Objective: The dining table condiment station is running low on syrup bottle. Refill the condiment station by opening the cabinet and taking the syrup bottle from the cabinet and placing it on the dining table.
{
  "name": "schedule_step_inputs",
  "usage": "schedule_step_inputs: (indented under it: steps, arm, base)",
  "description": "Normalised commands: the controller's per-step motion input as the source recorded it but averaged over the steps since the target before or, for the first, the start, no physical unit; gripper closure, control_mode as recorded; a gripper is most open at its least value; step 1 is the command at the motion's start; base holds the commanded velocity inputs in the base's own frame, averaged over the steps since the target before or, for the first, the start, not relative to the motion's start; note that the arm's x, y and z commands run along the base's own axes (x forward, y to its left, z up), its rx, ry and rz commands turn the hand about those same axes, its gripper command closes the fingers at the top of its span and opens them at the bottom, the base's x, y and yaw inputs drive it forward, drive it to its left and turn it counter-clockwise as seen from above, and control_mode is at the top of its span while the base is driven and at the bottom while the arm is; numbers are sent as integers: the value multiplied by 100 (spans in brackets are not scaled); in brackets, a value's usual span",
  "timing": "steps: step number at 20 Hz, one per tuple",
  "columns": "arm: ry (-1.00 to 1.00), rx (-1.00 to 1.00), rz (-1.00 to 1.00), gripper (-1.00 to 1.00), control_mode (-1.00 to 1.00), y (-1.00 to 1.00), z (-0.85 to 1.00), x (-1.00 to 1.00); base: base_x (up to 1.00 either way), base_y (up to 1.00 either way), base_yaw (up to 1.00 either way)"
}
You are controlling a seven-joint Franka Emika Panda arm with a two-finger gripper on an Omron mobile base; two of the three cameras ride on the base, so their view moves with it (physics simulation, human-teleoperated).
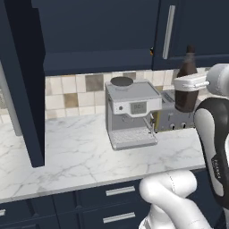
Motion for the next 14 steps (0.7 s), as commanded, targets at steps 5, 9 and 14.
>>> schedule_step_inputs:
  steps: [5,9,14]
  arm:
    - [0,0,0,100,100,0,0,0]
    - [0,0,0,100,100,0,0,0]
    - [0,0,0,100,100,0,0,0]
  base:
    - [-45,15,19]
    - [-100,33,52]
    - [-100,30,72]
